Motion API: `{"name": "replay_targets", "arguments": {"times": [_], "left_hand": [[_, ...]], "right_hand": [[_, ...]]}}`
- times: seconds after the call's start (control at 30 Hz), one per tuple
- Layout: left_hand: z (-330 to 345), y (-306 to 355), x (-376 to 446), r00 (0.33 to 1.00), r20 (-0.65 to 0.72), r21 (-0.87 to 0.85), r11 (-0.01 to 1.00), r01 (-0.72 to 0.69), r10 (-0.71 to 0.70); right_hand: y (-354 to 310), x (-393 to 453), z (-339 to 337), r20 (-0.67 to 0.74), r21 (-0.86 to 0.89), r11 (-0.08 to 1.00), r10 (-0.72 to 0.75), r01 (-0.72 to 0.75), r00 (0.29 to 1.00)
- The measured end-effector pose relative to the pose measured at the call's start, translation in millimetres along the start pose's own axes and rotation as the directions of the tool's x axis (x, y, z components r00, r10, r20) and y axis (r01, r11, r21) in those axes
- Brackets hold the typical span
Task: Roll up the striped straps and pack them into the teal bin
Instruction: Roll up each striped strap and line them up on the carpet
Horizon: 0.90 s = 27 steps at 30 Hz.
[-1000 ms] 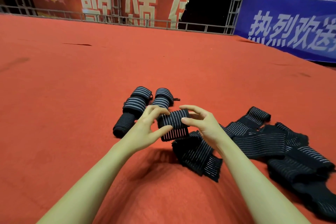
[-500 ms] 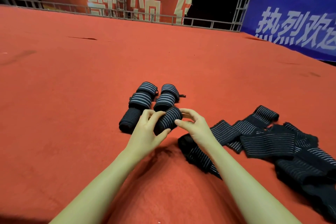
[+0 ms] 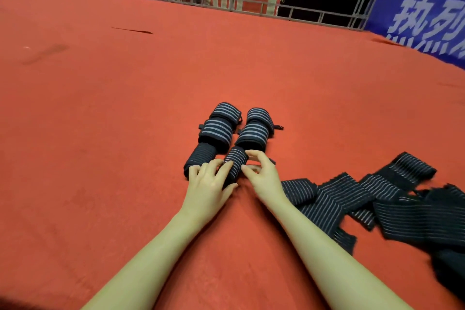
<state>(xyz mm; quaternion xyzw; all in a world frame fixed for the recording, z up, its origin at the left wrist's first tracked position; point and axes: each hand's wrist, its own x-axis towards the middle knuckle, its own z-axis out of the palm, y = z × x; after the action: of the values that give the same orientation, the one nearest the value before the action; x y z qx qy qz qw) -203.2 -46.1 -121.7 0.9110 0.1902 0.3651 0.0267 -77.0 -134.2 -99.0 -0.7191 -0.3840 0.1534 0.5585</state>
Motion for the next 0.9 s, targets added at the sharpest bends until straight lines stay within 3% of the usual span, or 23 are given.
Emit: {"name": "replay_targets", "arguments": {"times": [0.1, 0.2, 0.3, 0.43, 0.57, 0.67, 0.73, 0.83, 0.9], "left_hand": [[8.8, -10.3, 6.3, 1.000, -0.004, 0.096, 0.995, 0.009, -0.009], [16.8, -17.7, 10.5, 0.998, 0.027, 0.224, 0.973, 0.046, -0.054], [22.2, -24.7, 6.4, 0.993, 0.069, 0.302, 0.951, 0.069, -0.094], [21.8, -29.7, 2.8, 0.983, 0.136, 0.295, 0.952, 0.079, -0.124], [16.9, -28.3, 3.8, 0.973, 0.179, 0.275, 0.957, 0.095, -0.148], [5.8, -21.4, 8.3, 0.986, 0.113, 0.240, 0.966, 0.092, -0.122], [-1.0, -14.3, 10.8, 0.993, 0.068, 0.207, 0.975, 0.083, -0.099], [-6.2, 3.6, 10.1, 0.995, 0.075, 0.178, 0.982, 0.058, -0.072], [-6.8, 20.0, 8.2, 0.995, 0.085, 0.148, 0.988, 0.041, -0.054]], "right_hand": [[7.0, 16.1, 12.1, 0.014, -0.059, 0.998, -0.015, 0.016, 1.000], [10.0, 30.0, 20.7, 0.047, -0.279, 0.956, -0.085, 0.095, 0.995], [11.3, 33.2, 24.2, 0.157, -0.526, 0.834, -0.094, 0.164, 0.983], [14.5, 30.2, 22.7, 0.267, -0.722, 0.647, -0.063, 0.243, 0.962], [14.0, 26.7, 18.7, 0.312, -0.794, 0.519, -0.099, 0.316, 0.945], [6.3, 21.0, 11.2, 0.282, -0.748, 0.545, -0.256, 0.379, 0.924], [0.7, 13.8, 4.8, 0.234, -0.746, 0.507, -0.406, 0.431, 0.883], [-2.6, -2.6, -12.7, 0.165, -0.794, 0.460, -0.467, 0.398, 0.869], [2.7, -15.3, -31.3, 0.075, -0.804, 0.497, -0.461, 0.327, 0.884]]}}
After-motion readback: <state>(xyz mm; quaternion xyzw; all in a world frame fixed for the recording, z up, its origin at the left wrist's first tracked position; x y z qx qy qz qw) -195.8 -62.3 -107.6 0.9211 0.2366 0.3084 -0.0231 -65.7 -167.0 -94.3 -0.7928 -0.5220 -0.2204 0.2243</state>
